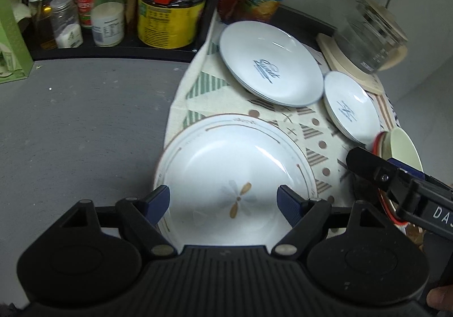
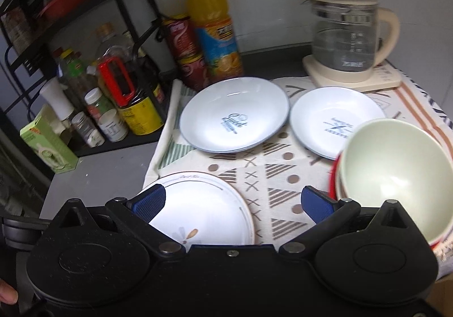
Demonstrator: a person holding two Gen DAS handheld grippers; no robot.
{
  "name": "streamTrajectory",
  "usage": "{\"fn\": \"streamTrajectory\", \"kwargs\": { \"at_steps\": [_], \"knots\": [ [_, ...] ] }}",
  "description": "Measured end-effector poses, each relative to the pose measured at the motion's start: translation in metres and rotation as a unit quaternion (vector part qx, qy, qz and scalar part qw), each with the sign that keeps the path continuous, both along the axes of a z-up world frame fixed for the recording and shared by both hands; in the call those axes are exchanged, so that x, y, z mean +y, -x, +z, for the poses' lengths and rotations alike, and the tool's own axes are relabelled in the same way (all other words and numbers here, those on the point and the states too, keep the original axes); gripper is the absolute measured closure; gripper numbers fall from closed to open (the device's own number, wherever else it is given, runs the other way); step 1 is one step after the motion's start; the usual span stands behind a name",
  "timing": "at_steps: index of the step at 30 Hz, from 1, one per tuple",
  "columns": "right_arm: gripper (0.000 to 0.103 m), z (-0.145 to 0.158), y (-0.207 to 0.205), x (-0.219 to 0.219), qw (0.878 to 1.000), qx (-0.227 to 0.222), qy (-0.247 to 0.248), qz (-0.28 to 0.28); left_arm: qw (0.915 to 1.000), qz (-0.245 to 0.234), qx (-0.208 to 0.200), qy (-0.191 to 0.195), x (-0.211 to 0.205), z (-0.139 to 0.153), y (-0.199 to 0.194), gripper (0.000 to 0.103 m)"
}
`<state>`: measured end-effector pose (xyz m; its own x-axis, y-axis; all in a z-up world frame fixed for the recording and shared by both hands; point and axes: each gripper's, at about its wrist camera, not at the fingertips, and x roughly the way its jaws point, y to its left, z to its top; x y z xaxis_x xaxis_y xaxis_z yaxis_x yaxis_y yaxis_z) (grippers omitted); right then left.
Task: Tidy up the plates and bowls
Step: 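Grasp the rim of the white 'Sweet' plate with both tools and tilt it up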
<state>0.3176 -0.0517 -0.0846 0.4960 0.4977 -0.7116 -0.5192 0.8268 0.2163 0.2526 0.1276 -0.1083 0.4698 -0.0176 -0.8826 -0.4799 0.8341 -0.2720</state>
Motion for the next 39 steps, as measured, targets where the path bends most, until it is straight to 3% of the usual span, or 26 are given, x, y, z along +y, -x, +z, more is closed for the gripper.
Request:
{"fn": "streamTrajectory", "kwargs": {
  "at_steps": [17,24,31,39],
  "knots": [
    [0.000,-0.006,-0.060,0.034,0.998,0.013,0.022,0.050,0.9947,0.103,-0.006,0.003,0.034,-0.010,-0.037,0.022],
    [0.001,-0.021,-0.102,0.038,0.998,0.061,0.019,0.026,0.9917,0.127,-0.019,0.008,0.040,-0.018,-0.065,0.022],
    [0.018,-0.030,-0.155,0.037,0.996,0.091,-0.002,0.008,0.9870,0.156,-0.032,0.022,0.050,-0.028,-0.096,0.025],
    [0.024,-0.044,-0.204,0.046,0.994,0.107,0.009,0.000,0.9845,0.167,-0.036,0.038,0.050,-0.045,-0.125,0.030]
  ]
}}
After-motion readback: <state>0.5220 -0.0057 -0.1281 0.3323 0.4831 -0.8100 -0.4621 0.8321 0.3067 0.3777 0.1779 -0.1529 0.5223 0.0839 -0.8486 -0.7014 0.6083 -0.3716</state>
